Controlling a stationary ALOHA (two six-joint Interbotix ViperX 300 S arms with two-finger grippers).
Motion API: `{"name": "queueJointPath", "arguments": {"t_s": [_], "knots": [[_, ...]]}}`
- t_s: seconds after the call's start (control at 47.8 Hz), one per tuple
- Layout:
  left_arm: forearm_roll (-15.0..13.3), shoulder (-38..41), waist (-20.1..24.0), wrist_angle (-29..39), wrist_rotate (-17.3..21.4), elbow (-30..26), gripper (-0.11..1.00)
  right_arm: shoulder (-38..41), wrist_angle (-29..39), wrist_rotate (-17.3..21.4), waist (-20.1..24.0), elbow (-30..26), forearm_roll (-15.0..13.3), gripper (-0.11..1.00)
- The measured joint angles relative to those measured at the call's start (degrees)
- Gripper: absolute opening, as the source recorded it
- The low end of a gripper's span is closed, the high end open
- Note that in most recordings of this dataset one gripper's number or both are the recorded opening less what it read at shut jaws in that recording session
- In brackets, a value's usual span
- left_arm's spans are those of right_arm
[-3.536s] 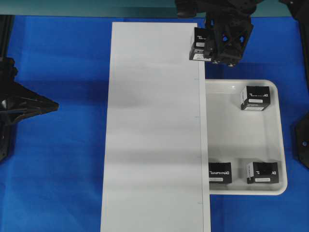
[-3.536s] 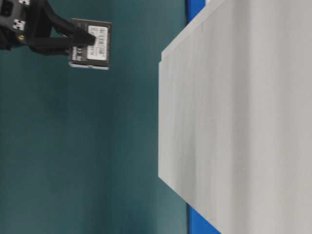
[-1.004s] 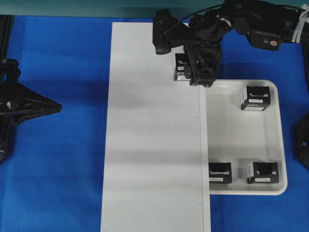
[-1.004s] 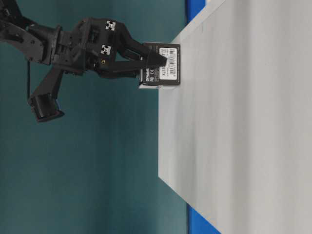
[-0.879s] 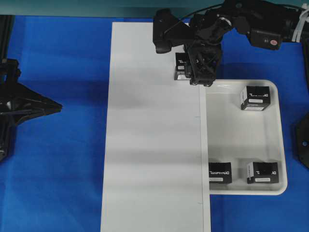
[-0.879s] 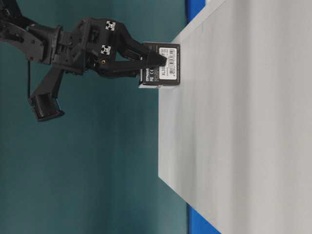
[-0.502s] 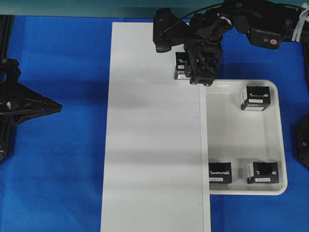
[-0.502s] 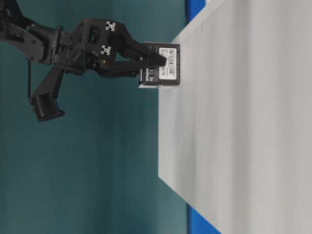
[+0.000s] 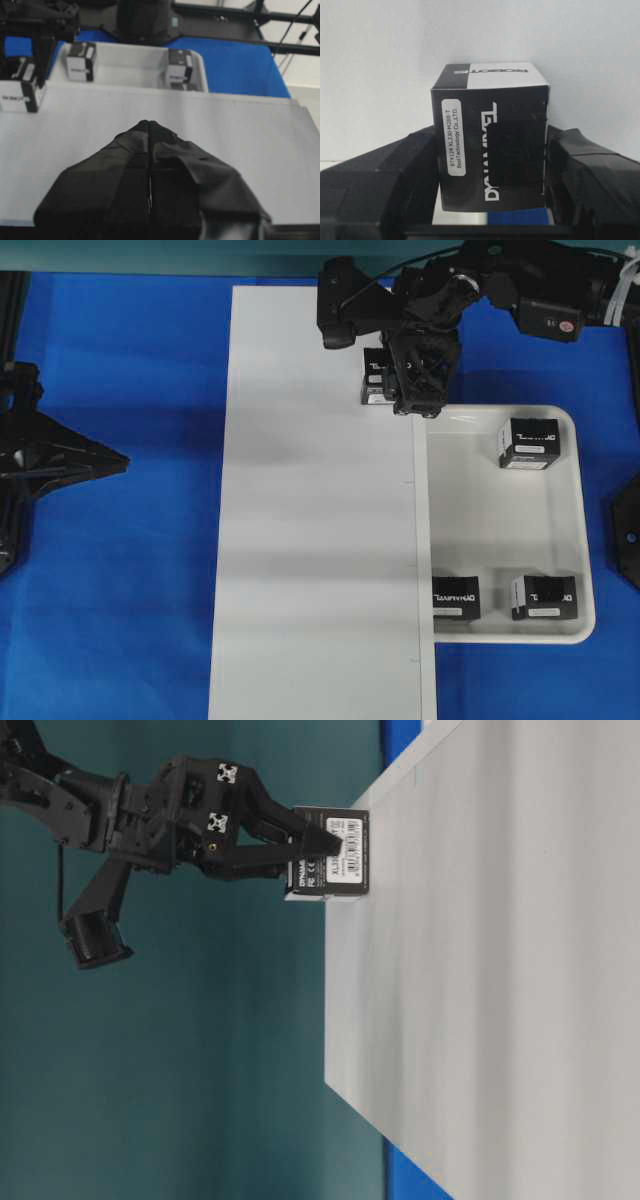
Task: Place the box from the white plastic tray onto the white base.
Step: 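Lower the box onto the white board and hold it steady, then open the right gripper and lift it away from the box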
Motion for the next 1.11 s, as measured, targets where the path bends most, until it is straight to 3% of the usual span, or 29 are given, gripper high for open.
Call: {"name": "queueJointPath", "arguments": {"t_s": [0.188,0.335,0.439,0.858,1.109], "knots": [[0.0,0.0,0.0,0.0,0.0,0.0,-0.07,0.0,0.0,0.35,-0.09,0.18,0.0,0.6],[0.0,0.0,0.0,0.0,0.0,0.0,-0.07,0.18,0.09,0.7,-0.09,0.62,-0.09,0.88],[0.09,0.0,0.0,0.0,0.0,0.0,-0.07,0.35,-0.26,0.7,0.0,0.62,-0.09,0.97],[0.09,0.0,-0.09,0.0,0.0,0.0,-0.07,0.35,-1.58,0.53,0.09,0.26,-0.09,0.97],[0.0,-0.26,0.53,-0.09,0.0,0.0,-0.07,-1.49,-1.58,2.11,-0.26,-2.99,0.0,0.97]]}}
